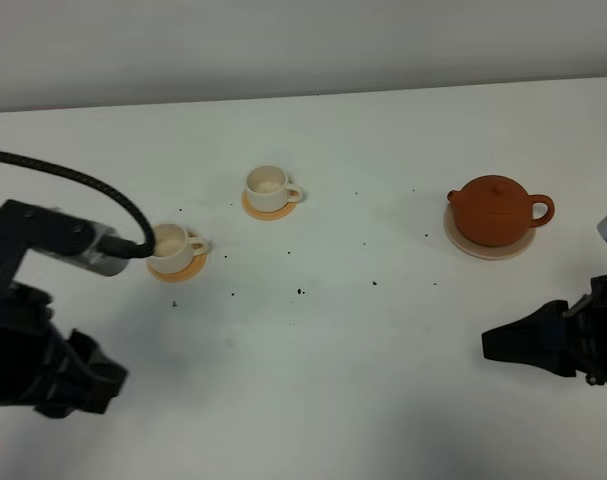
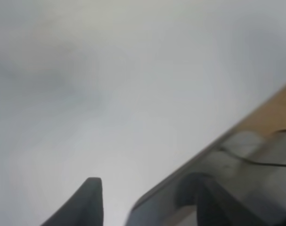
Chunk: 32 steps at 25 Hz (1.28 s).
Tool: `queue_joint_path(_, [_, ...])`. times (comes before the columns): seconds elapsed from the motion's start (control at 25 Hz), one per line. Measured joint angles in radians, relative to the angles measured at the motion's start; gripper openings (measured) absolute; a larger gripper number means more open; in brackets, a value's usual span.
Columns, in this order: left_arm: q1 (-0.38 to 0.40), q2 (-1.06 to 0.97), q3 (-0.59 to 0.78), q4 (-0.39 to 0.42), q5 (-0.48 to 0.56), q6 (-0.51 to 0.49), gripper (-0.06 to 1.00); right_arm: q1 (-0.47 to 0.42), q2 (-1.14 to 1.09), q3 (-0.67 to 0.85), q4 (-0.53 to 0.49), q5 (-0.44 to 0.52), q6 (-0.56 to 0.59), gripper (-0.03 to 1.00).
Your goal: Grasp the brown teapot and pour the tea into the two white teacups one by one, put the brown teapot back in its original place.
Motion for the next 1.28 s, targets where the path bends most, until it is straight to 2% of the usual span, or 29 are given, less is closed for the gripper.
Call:
queue_joint_path(0.12, [0.0, -0.116, 0.034, 0.186, 0.081, -0.14, 0.46, 0.0, 0.0, -0.044, -0.023, 0.001, 0.021, 0.37])
queue_joint_path(0.24, [0.0, -0.248, 0.096, 0.257, 0.128, -0.183, 0.46, 0.0, 0.001, -0.066, -0.03, 0.002, 0.032, 0.37])
queue_joint_path(0.48, [0.0, -0.512, 0.219, 0.265, 0.097, -0.193, 0.46, 0.0, 0.001, -0.068, -0.033, 0.002, 0.032, 0.37])
queue_joint_path(1.0, [0.004, -0.897, 0.249, 0.272, 0.125, -0.193, 0.46, 0.0, 0.001, -0.068, -0.033, -0.006, 0.025, 0.37])
queue_joint_path(1.12, [0.053, -0.955, 0.249, 0.272, 0.126, -0.192, 0.46, 0.0, 0.001, -0.074, -0.033, -0.016, 0.025, 0.37])
queue_joint_path(1.28, [0.176, -1.017, 0.249, 0.272, 0.127, -0.192, 0.46, 0.0, 0.001, -0.102, -0.033, -0.019, 0.025, 0.37])
